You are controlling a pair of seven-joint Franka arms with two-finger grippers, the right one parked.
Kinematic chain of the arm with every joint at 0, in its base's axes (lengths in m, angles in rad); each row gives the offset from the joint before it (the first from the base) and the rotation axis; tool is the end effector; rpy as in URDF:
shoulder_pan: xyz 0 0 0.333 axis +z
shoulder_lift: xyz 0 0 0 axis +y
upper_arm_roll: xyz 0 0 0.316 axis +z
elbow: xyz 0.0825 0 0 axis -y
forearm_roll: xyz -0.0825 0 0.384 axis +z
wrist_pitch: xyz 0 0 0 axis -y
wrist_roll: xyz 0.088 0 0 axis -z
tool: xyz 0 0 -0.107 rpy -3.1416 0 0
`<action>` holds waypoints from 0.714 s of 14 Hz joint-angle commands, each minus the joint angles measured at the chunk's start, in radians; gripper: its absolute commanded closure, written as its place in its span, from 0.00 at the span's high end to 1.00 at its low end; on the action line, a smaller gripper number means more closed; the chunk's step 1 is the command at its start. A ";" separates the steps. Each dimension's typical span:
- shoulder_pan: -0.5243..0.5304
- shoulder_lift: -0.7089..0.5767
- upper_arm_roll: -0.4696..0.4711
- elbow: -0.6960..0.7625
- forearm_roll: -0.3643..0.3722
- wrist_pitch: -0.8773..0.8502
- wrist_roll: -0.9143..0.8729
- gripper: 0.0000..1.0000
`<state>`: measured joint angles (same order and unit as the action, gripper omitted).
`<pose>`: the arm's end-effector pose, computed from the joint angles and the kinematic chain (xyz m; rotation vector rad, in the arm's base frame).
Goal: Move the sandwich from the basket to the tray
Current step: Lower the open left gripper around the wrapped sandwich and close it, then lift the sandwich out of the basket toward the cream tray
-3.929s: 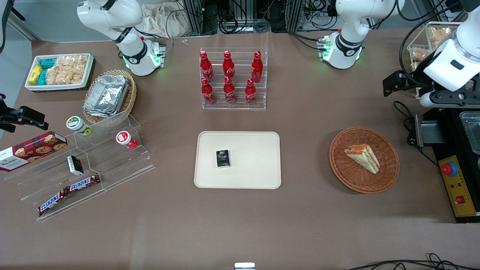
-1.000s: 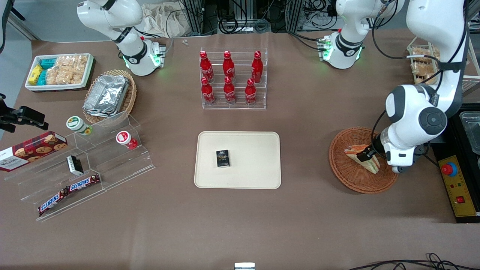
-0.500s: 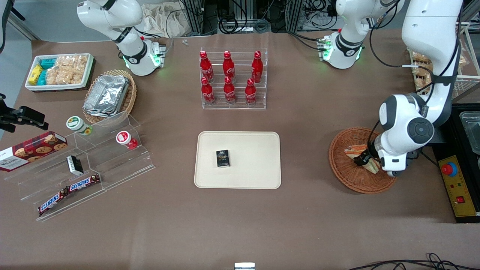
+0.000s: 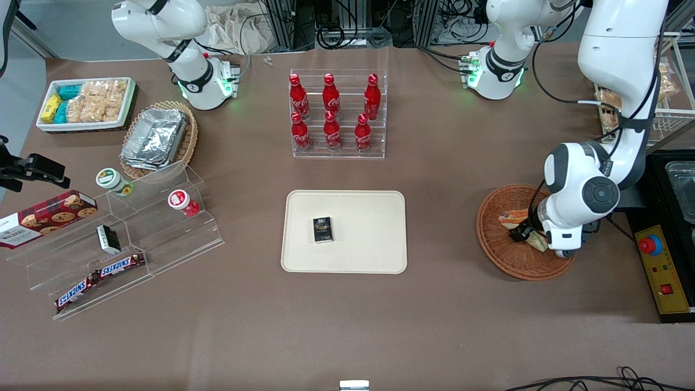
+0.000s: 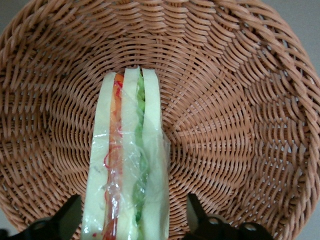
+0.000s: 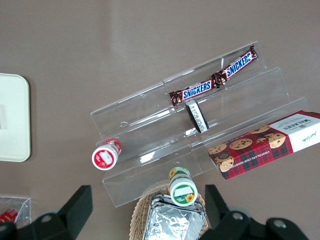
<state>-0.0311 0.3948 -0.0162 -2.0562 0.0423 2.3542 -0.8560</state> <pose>0.5825 -0.0269 0.2345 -2.8470 -1.1675 0.1190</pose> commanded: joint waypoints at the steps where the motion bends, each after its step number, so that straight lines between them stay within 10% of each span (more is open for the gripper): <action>1: 0.005 -0.001 -0.001 -0.009 0.025 0.022 -0.028 0.57; 4: 0.005 -0.011 0.016 -0.009 0.025 0.016 -0.026 0.25; 10: -0.007 -0.149 0.007 0.074 0.005 -0.209 -0.028 0.20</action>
<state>-0.0323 0.3193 -0.0009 -2.0080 0.0424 2.2366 -0.8601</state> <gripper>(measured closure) 0.797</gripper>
